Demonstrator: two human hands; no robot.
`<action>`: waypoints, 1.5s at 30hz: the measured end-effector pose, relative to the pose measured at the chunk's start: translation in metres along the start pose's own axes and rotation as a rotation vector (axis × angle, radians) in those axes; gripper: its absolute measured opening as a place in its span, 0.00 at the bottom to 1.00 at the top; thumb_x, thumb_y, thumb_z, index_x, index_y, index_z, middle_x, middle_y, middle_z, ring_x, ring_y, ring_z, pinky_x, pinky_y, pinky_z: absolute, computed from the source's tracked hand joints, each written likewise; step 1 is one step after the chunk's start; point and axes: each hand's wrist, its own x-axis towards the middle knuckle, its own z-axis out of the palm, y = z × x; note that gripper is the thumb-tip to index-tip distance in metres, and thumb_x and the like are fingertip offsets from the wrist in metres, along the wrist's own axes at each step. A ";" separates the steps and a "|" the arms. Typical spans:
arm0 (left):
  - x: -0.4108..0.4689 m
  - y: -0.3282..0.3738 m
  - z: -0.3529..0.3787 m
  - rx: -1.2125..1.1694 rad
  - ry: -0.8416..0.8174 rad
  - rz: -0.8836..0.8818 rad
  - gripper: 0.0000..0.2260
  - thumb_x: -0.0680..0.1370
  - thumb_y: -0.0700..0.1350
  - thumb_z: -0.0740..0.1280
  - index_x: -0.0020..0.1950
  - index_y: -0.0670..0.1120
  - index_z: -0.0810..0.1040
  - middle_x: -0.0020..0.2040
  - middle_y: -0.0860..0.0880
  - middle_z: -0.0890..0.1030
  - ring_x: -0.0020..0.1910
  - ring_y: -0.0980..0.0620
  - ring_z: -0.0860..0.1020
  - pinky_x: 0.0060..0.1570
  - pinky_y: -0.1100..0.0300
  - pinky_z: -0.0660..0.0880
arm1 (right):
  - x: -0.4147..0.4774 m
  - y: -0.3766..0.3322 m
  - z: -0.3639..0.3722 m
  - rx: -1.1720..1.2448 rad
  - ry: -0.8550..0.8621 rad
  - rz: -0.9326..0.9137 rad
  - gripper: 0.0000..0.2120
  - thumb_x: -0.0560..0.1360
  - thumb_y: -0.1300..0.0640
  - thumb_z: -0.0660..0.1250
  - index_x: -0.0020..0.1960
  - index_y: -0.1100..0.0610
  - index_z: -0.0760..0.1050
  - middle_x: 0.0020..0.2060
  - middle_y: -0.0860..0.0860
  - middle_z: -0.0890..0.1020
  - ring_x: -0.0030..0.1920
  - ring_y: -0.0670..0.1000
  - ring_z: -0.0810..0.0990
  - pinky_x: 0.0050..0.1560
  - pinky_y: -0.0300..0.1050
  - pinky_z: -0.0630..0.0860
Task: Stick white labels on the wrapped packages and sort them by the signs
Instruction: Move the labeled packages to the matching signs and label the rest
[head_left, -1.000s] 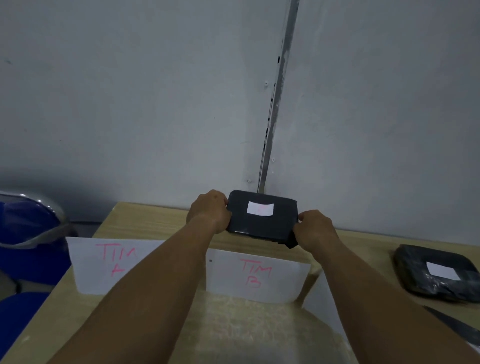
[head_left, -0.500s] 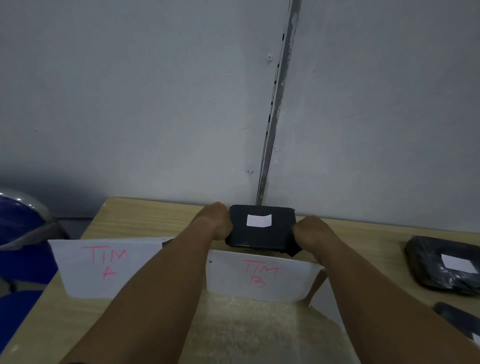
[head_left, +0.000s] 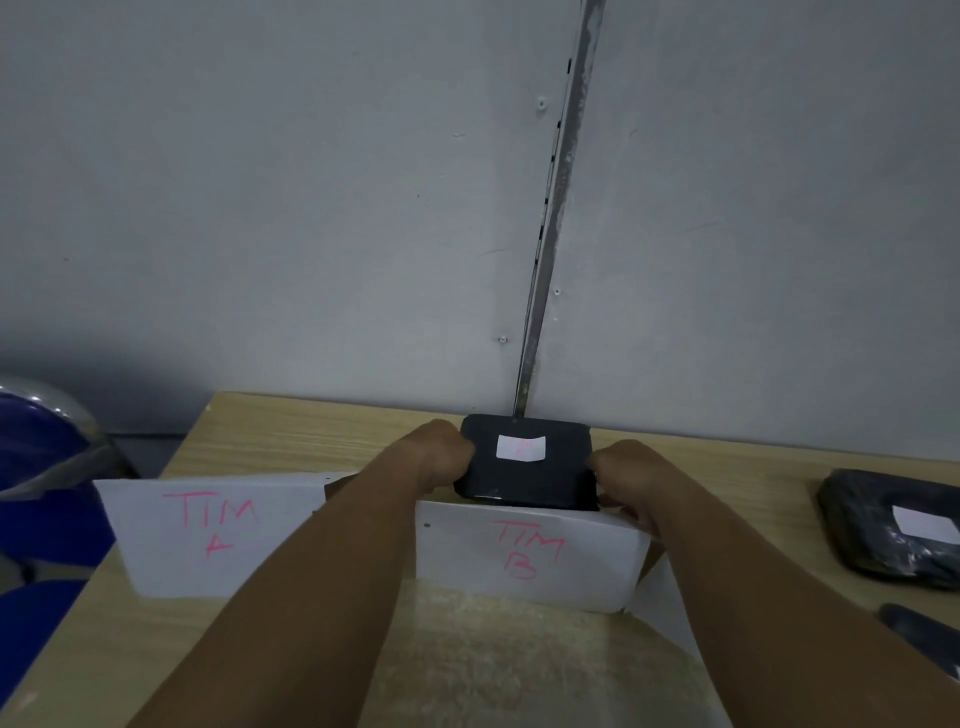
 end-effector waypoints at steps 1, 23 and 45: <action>-0.002 0.002 -0.001 -0.003 0.002 0.015 0.10 0.80 0.43 0.58 0.49 0.40 0.77 0.45 0.44 0.78 0.38 0.50 0.74 0.35 0.59 0.69 | -0.002 -0.001 -0.001 -0.015 0.017 -0.009 0.12 0.79 0.59 0.57 0.53 0.66 0.75 0.48 0.60 0.78 0.48 0.57 0.77 0.46 0.47 0.71; -0.092 0.023 0.000 0.527 -0.147 0.447 0.10 0.76 0.49 0.72 0.57 0.52 0.83 0.48 0.57 0.78 0.47 0.56 0.75 0.39 0.63 0.68 | -0.100 0.008 -0.011 -0.593 -0.206 -0.501 0.15 0.73 0.49 0.70 0.60 0.44 0.80 0.55 0.44 0.81 0.51 0.45 0.79 0.51 0.42 0.76; -0.111 0.170 0.106 0.502 0.002 0.662 0.08 0.73 0.48 0.69 0.35 0.55 0.74 0.41 0.57 0.77 0.44 0.54 0.78 0.46 0.59 0.75 | -0.111 0.130 -0.106 -0.278 0.139 -0.507 0.15 0.74 0.46 0.62 0.33 0.53 0.73 0.34 0.48 0.78 0.34 0.48 0.75 0.31 0.41 0.66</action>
